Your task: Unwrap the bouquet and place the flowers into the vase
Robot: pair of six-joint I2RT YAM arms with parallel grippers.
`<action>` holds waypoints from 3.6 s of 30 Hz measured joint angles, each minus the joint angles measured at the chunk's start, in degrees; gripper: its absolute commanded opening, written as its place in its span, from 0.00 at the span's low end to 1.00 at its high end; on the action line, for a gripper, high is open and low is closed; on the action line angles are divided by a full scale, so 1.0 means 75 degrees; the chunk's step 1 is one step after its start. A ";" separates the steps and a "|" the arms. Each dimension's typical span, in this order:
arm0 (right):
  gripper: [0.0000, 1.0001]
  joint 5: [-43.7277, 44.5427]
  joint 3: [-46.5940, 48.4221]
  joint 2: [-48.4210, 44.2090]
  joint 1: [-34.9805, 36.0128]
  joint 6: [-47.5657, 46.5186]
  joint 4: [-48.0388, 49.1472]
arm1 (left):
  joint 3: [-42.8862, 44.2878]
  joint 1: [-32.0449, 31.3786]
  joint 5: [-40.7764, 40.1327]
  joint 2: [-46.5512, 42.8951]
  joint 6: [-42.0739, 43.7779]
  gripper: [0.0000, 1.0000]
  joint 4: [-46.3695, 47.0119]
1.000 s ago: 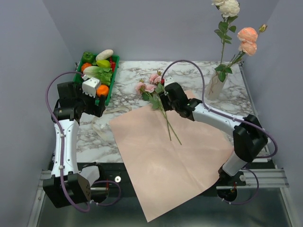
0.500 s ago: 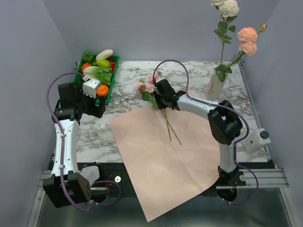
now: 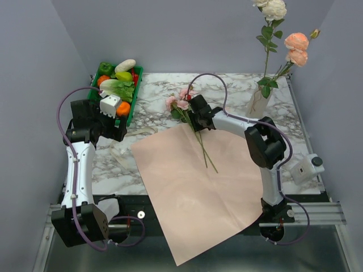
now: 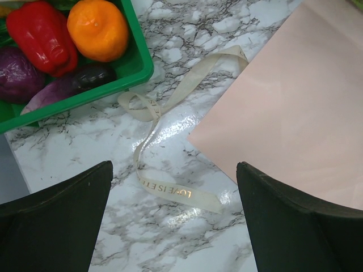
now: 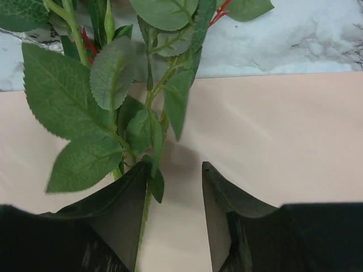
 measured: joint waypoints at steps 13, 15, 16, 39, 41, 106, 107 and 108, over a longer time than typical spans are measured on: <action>0.08 -0.0481 0.0481 0.0431 0.0003 0.0137 -0.0055 | 0.0000 0.0000 0.0000 0.0000 0.0003 0.99 0.0012; 0.04 -0.0466 0.0472 0.0411 0.0003 0.0166 -0.0052 | 0.0000 0.0000 0.0000 0.0000 0.0003 0.99 0.0012; 0.01 -0.0452 0.0446 0.0376 0.0003 0.0178 -0.0050 | 0.0000 0.0000 0.0000 0.0000 0.0003 0.99 0.0012; 0.01 0.0682 -0.2072 -0.6169 -0.0015 -0.3098 0.6000 | 0.0093 0.0000 -0.0003 0.0032 0.0000 0.99 0.0006; 0.01 0.0746 -0.2052 -0.6327 -0.0125 -0.3794 0.7254 | 0.0119 0.0000 0.0000 0.0064 -0.0003 0.99 0.0009; 0.01 0.1888 -0.1682 -0.3596 -0.3512 -0.4398 1.1415 | 0.0187 0.0087 -0.0003 0.0807 0.0064 0.99 0.0245; 0.01 0.1886 -0.1702 -0.3596 -0.3512 -0.4398 1.1427 | 0.0187 0.0087 -0.0003 0.0807 0.0067 0.99 0.0245; 0.01 0.1883 -0.1743 -0.3596 -0.3512 -0.4401 1.1462 | 0.0187 0.0087 -0.0003 0.0807 0.0067 0.99 0.0245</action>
